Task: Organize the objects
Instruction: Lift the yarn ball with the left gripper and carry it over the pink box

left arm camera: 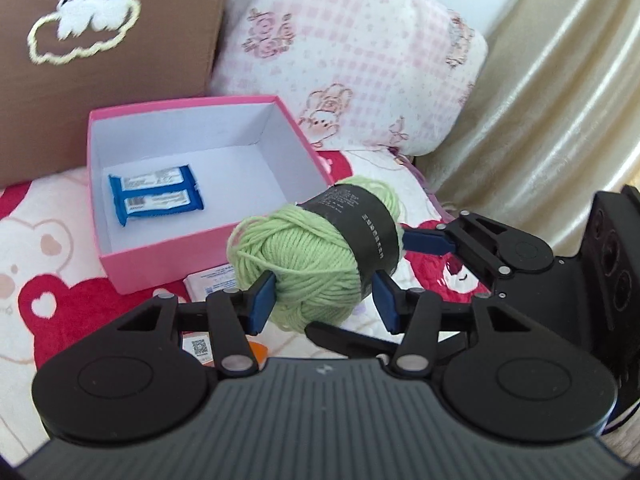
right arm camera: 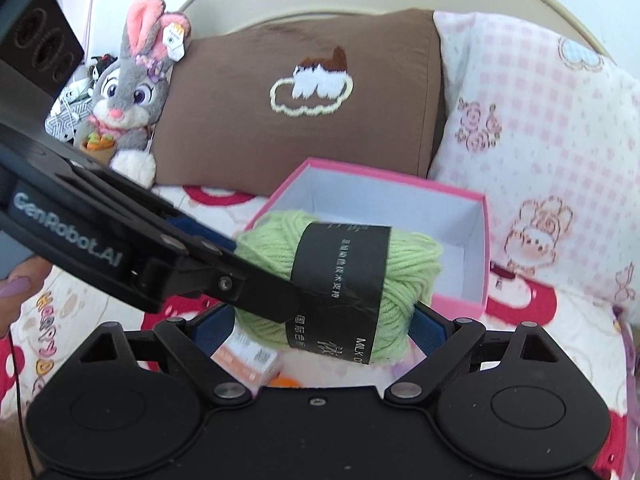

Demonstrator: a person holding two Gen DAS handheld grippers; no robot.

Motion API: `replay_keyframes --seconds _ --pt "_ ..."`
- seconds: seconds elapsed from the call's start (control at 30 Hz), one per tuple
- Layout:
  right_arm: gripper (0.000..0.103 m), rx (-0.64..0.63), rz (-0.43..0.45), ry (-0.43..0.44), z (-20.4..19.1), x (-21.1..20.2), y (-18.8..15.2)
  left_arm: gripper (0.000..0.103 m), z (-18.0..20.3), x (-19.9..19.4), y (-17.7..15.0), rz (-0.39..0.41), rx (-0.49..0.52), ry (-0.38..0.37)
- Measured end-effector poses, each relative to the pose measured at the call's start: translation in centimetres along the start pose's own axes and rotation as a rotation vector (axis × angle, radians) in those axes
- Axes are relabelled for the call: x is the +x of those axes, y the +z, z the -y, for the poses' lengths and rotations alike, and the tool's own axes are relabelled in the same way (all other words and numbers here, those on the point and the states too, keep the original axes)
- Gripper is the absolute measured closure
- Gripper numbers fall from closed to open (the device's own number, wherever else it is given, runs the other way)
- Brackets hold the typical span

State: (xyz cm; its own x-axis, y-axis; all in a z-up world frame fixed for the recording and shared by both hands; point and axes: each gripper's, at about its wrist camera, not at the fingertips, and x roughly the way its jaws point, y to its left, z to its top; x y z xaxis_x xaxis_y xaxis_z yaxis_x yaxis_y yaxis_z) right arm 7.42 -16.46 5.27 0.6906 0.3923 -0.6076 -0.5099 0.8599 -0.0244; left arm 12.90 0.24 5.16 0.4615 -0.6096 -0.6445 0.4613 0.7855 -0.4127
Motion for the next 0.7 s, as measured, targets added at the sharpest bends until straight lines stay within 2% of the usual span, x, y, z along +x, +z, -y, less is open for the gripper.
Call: replay_keyframes --seconds 0.2,0.33,0.6,0.7 --pt "0.011 0.022 0.040 0.023 0.6 1.6 1.4 0.053 -1.8 -0.1 1.9 0.044 -0.034 0.019" --pt "0.014 0.032 0.034 0.040 1.5 3.3 2.3 0.053 -3.0 0.7 3.8 0.040 -0.048 0.025" --pt "0.022 0.006 0.000 -0.012 5.1 7.5 4.8 0.053 -5.0 6.1 8.4 0.023 -0.016 0.058" --pt "0.023 -0.002 -0.030 -0.039 6.6 9.8 5.4 0.053 -6.7 8.9 9.8 0.008 -0.039 0.041"
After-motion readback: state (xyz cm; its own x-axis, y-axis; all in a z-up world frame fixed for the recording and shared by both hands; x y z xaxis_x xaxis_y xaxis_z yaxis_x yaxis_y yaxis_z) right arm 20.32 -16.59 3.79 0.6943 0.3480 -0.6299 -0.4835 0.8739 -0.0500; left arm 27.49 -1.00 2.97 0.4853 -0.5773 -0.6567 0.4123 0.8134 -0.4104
